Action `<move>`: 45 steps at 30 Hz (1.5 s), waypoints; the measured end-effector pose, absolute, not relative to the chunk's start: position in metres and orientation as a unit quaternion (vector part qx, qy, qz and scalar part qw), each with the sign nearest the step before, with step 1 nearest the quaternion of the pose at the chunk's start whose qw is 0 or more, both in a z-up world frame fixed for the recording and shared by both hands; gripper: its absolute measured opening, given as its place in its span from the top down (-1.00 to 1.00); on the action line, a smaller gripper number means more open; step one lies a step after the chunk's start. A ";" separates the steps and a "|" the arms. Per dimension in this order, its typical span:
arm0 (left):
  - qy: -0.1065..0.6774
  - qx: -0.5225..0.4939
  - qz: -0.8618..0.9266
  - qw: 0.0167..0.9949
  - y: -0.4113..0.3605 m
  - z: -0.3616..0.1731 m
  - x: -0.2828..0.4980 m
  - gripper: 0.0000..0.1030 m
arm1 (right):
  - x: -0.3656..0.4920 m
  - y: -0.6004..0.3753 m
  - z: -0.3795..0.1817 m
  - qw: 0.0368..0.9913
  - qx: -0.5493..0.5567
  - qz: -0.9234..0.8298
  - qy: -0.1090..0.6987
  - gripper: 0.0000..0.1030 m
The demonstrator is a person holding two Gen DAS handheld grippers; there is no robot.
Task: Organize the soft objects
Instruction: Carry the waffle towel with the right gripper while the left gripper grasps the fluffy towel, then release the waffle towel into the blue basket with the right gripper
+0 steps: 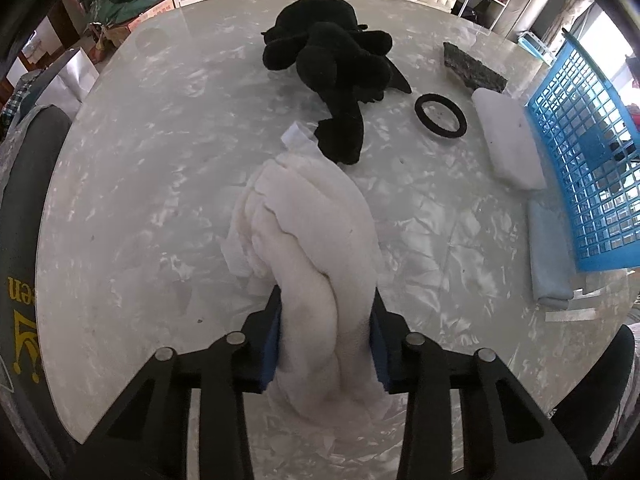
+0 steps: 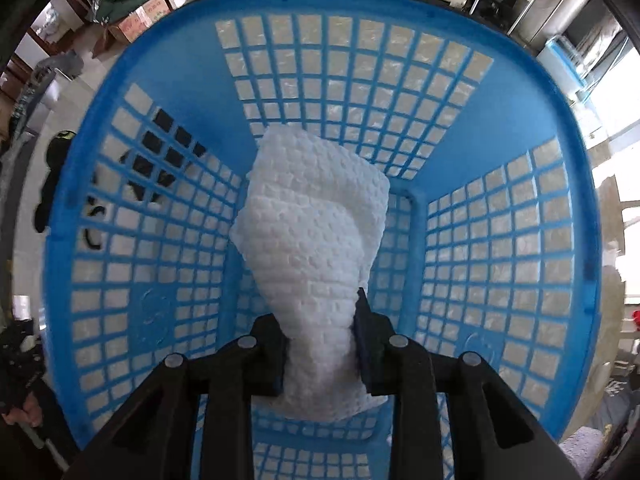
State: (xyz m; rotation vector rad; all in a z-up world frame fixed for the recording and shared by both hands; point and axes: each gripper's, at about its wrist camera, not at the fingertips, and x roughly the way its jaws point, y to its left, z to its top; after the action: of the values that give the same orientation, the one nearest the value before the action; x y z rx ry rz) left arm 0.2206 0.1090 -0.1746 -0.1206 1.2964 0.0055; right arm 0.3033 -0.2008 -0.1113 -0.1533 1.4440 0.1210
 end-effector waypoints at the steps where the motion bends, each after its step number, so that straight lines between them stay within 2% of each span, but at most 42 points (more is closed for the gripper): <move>1: 0.602 -0.058 0.002 0.796 0.112 -0.175 0.219 0.36 | 0.306 -0.198 -0.112 0.746 -0.074 0.055 0.660 0.40; 5: 0.601 -0.060 -0.001 0.797 0.121 -0.172 0.213 0.41 | 0.308 -0.189 -0.118 0.741 -0.081 0.060 0.664 0.19; 7: 0.602 -0.062 -0.002 0.796 0.119 -0.172 0.213 0.42 | 0.307 -0.191 -0.122 0.740 -0.093 0.058 0.664 -0.04; 8: 0.601 -0.063 -0.002 0.797 0.120 -0.172 0.213 0.42 | 0.304 -0.190 -0.122 0.740 -0.099 0.058 0.663 -0.23; 11: 0.600 -0.064 -0.003 0.798 0.122 -0.171 0.211 0.47 | 0.297 -0.186 -0.126 0.743 -0.118 0.058 0.656 -0.46; 17: 0.603 -0.071 -0.002 0.795 0.122 -0.171 0.207 0.50 | 0.286 -0.180 -0.117 0.752 -0.099 0.069 0.648 -0.68; 23: 0.597 -0.074 0.004 0.799 0.127 -0.158 0.194 0.51 | 0.267 -0.171 -0.091 0.760 -0.097 0.086 0.637 -0.66; 26: 0.589 -0.076 0.005 0.805 0.129 -0.146 0.188 0.51 | 0.258 -0.171 -0.070 0.777 -0.091 0.095 0.616 -1.00; 33: 0.570 -0.075 -0.006 0.818 0.124 -0.112 0.172 0.51 | 0.234 -0.177 -0.035 0.804 -0.093 0.092 0.580 -1.00; 45: 0.524 -0.039 -0.064 0.848 0.071 -0.033 0.173 0.51 | 0.181 -0.212 -0.024 0.822 -0.084 0.055 0.561 -1.00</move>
State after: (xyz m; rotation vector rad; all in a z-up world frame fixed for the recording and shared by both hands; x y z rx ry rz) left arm 0.1733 0.0715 -0.0331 -0.0824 1.1049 -0.1339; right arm 0.1805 -0.2117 -0.0241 -0.1782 1.1931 0.1172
